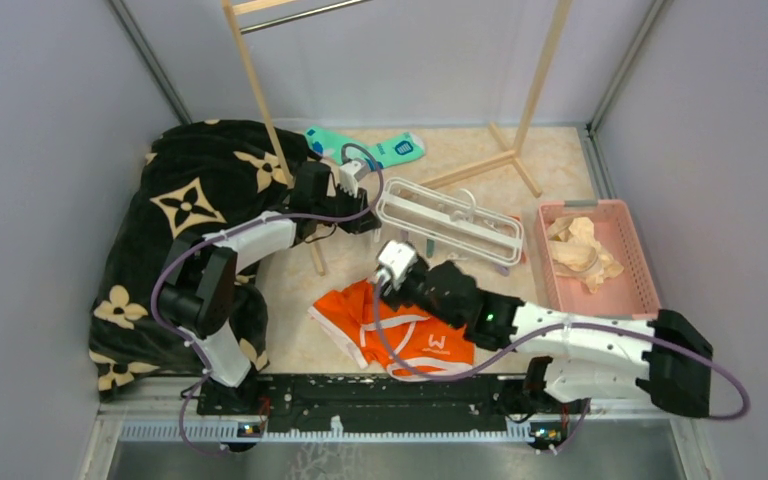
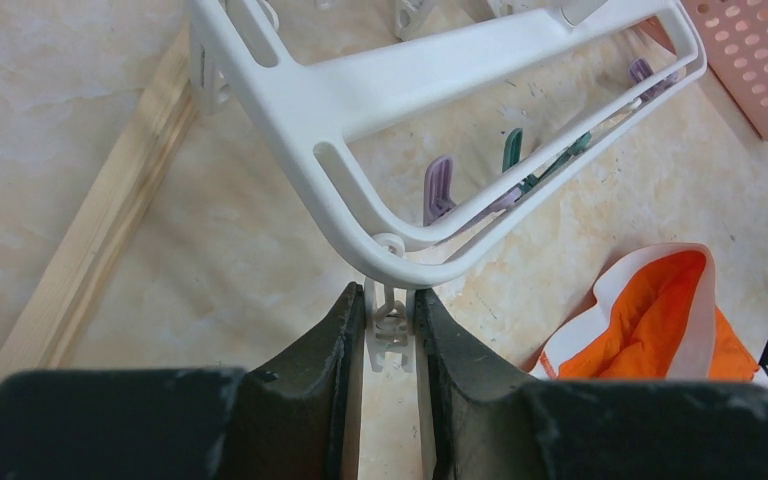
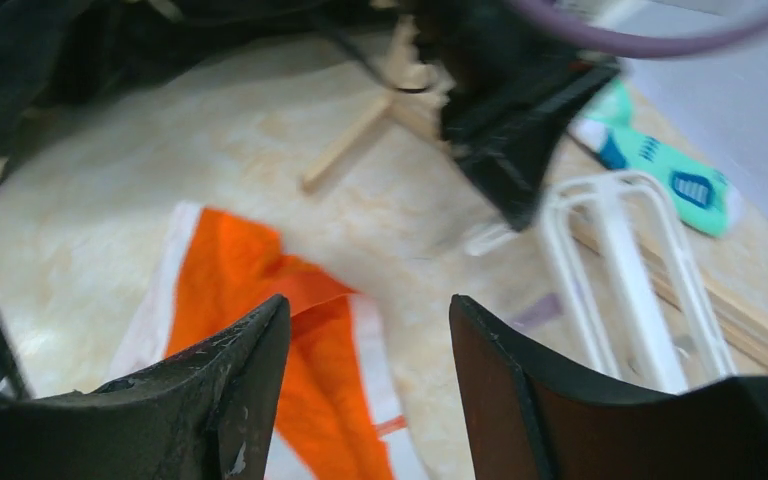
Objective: Clip the underwear to the hanger
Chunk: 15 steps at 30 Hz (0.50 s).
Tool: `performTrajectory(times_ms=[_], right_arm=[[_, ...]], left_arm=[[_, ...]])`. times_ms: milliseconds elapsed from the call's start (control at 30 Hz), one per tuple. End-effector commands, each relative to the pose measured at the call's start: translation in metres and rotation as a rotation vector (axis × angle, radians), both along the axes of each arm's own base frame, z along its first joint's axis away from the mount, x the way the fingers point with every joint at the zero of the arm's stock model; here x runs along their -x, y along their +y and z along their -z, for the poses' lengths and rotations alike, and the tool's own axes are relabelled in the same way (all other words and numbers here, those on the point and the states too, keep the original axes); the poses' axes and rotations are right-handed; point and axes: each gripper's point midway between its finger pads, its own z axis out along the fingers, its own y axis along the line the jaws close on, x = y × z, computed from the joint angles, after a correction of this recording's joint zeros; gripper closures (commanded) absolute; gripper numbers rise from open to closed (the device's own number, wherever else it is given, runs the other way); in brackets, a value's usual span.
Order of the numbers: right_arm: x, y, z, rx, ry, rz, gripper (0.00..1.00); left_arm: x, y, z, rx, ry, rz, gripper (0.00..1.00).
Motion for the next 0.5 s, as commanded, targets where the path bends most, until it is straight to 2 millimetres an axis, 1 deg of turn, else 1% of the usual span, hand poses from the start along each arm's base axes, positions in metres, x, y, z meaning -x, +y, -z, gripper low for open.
performTrajectory(times_ms=[0,33,100,167,200,267,300,367,467], right_arm=[[-0.030,-0.021,-0.010,-0.166,0.125,0.052,0.40],[-0.036,-0.024,-0.006,-0.175,0.153,0.064,0.40],[-0.040,-0.020,0.000,-0.222,0.215,0.035,0.40],[-0.042,-0.010,0.004,-0.291,0.289,-0.002,0.39],[-0.045,-0.005,0.008,-0.298,0.317,-0.006,0.39],[-0.051,0.006,0.012,-0.322,0.388,0.015,0.37],[-0.054,0.010,0.014,-0.337,0.428,0.039,0.36],[-0.064,0.016,0.025,-0.387,0.531,0.133,0.35],[-0.070,0.021,0.039,-0.478,0.647,0.262,0.36]], left_arm=[[-0.014,-0.001,-0.037,0.040,-0.079,-0.022,1.00],[-0.014,0.000,-0.037,0.040,-0.076,-0.026,1.00],[-0.016,0.000,-0.038,0.043,-0.078,-0.030,1.00],[-0.016,0.000,-0.038,0.045,-0.075,-0.029,1.00],[-0.015,0.000,-0.039,0.046,-0.077,-0.028,1.00],[-0.015,0.001,-0.039,0.045,-0.075,-0.032,1.00],[-0.016,0.001,-0.039,0.045,-0.076,-0.032,1.00],[-0.017,0.001,-0.039,0.046,-0.076,-0.032,1.00],[-0.016,0.000,-0.039,0.050,-0.073,-0.029,1.00]])
